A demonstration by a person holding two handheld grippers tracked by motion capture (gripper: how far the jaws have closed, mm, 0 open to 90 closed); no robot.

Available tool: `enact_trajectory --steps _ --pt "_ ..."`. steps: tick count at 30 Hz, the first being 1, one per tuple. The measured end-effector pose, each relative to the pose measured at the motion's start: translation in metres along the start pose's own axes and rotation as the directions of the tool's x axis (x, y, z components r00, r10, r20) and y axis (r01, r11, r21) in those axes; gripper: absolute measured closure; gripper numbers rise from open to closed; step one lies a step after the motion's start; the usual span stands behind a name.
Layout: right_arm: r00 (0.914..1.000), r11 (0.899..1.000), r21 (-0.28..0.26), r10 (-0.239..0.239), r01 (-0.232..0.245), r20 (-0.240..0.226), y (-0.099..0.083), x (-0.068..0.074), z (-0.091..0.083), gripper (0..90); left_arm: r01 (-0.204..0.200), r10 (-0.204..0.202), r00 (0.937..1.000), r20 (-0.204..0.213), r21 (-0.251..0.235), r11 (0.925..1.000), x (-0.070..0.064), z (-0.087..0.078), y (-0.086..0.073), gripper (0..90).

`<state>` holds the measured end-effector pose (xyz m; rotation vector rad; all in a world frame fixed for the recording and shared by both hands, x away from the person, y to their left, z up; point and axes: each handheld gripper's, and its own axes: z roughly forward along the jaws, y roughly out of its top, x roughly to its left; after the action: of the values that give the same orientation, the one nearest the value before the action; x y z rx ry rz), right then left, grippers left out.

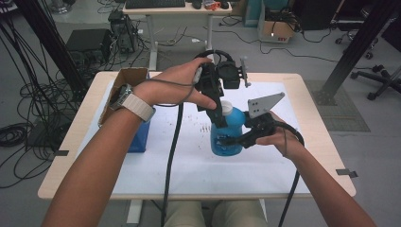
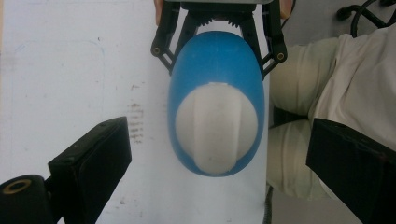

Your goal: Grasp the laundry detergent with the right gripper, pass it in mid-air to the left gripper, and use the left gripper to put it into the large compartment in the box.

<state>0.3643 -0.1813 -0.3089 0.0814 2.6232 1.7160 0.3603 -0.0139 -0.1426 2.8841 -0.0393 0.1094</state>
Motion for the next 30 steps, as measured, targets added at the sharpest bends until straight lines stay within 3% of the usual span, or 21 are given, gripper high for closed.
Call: enact_trajectory --steps 18,22,30 --pt "0.9999 1.000 0.014 0.000 0.000 -0.013 0.0001 -0.0014 -0.0009 43.6 0.000 0.000 1.0000 0.001 0.001 1.0000 0.0001 0.0000 0.0001 6.9" --pt "0.9996 1.000 0.007 0.029 -0.029 0.006 0.0001 0.0002 -0.0006 43.6 0.000 0.000 1.0000 0.000 0.001 1.0000 0.0001 -0.0002 0.0000 7.0" --pt "0.9996 1.000 0.015 0.027 -0.027 0.003 0.0003 0.0002 -0.0011 43.5 -0.012 0.012 0.9999 0.003 0.002 0.9999 0.0007 -0.0002 0.0005 7.0"
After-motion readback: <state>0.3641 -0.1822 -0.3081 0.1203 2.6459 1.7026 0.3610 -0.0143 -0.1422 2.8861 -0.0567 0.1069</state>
